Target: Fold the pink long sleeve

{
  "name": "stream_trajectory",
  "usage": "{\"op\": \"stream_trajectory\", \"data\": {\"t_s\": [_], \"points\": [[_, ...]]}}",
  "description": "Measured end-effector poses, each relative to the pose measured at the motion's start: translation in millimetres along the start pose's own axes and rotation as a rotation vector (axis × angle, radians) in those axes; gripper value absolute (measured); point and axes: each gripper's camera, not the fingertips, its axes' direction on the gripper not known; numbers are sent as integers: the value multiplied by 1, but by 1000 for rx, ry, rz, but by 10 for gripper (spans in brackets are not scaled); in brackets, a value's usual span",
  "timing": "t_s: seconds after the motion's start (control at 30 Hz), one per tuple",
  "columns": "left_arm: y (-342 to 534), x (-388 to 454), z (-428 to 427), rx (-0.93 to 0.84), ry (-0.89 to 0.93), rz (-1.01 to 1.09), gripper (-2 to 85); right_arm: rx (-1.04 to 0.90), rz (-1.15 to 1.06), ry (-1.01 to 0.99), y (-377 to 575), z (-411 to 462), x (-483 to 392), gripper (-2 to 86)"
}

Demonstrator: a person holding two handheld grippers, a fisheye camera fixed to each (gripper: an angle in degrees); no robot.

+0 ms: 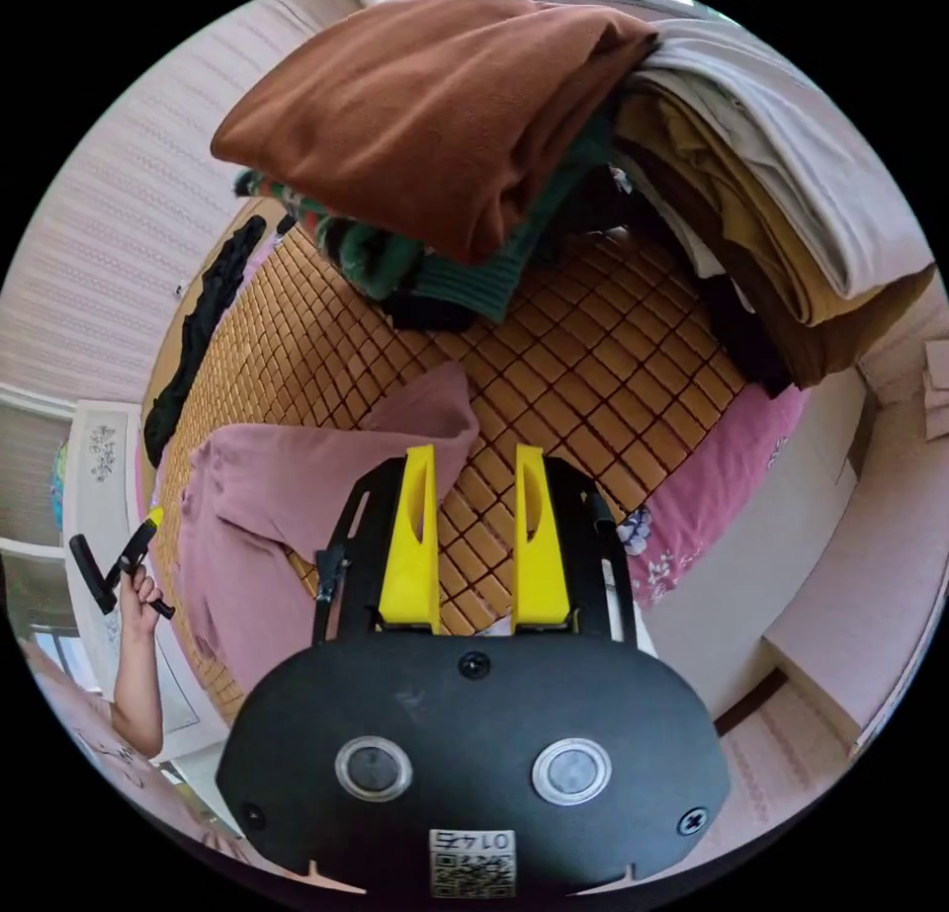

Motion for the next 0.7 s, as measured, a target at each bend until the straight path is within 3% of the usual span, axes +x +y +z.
{"op": "stream_trajectory", "data": {"t_s": [0.17,0.33,0.47,0.57,0.7], "points": [[-81,61,100,-204,-5,231,72,-97,-46,0,-1,17,31,78],[-86,99,187,-509,-132,348,78,-232,-156,-134,13,-13,50,27],[-76,126,193,-434,-219,459,69,-208,-188,-271,24,-78,45,27],[-80,123,196,-420,-179,400,65,-59,-209,-117,21,-107,55,39],[-88,111,199,-416,-114,308,59,-109,-212,1,13,-79,82,95]]}}
